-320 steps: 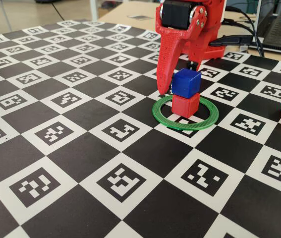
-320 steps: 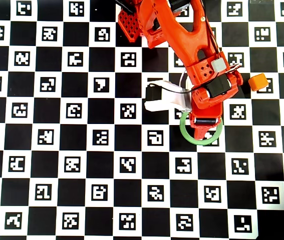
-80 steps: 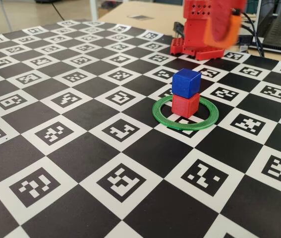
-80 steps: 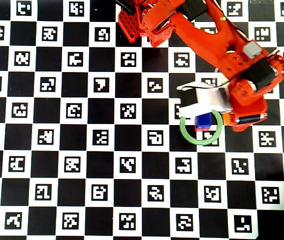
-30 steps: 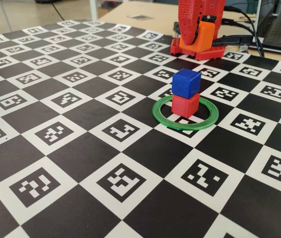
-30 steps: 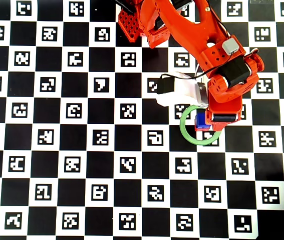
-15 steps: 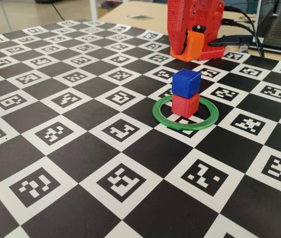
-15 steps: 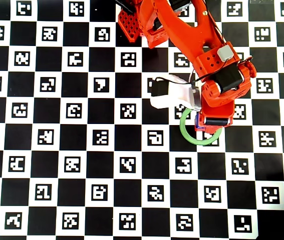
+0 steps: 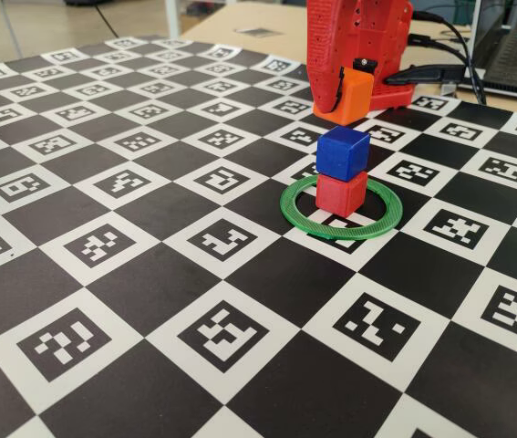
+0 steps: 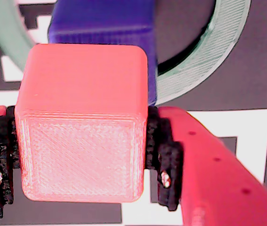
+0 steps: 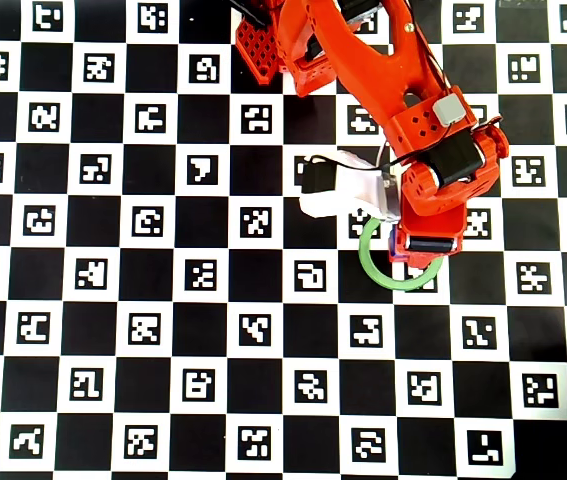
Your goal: Grab the red cube then put it in the green circle then put the blue cube on top and finally the orange cube on top
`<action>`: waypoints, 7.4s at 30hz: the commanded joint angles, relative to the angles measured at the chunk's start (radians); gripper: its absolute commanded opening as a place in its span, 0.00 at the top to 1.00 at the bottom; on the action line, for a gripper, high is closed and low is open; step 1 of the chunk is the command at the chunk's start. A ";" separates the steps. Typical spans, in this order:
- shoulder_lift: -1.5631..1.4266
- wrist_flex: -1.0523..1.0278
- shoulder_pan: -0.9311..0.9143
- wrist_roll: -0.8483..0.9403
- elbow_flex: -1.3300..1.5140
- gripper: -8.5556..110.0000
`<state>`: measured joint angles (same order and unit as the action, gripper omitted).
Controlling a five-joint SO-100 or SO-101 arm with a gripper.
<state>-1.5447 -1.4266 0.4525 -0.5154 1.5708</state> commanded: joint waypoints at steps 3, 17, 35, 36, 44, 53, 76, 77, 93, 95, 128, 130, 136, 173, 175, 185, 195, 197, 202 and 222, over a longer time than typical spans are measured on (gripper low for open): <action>-0.049 0.009 0.017 -0.008 0.000 0.89; -0.049 0.029 0.031 -0.009 0.003 0.89; -0.040 0.063 0.037 -0.009 0.041 0.89; -0.040 0.064 0.037 -0.009 0.044 0.89; -0.038 0.086 0.037 -0.006 0.058 0.89; -0.034 0.092 0.028 -0.002 0.063 0.89; -0.072 0.063 0.029 -0.032 0.078 0.59; -0.075 0.055 0.029 -0.034 0.078 0.57; -0.158 -0.106 0.049 -0.009 -0.084 0.52; -0.158 -0.144 0.049 -0.002 -0.129 0.52; -1.014 0.423 -0.420 0.953 0.658 0.98; -1.063 0.500 -0.439 1.040 0.747 0.98; -1.166 0.634 -0.454 1.365 0.962 0.98; -1.735 0.353 -0.448 1.793 1.597 0.98; -1.764 0.308 -0.443 1.798 1.597 0.98; -1.816 0.204 -0.442 1.856 1.598 0.98; -1.816 0.057 -0.446 2.023 1.598 0.98; -1.816 0.057 -0.445 2.020 1.598 0.98; -1.816 0.057 -0.445 2.020 1.598 0.98; -1.816 0.057 -0.445 2.020 1.598 0.98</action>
<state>-3.3103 -1.2579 0.0107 1.5002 3.1278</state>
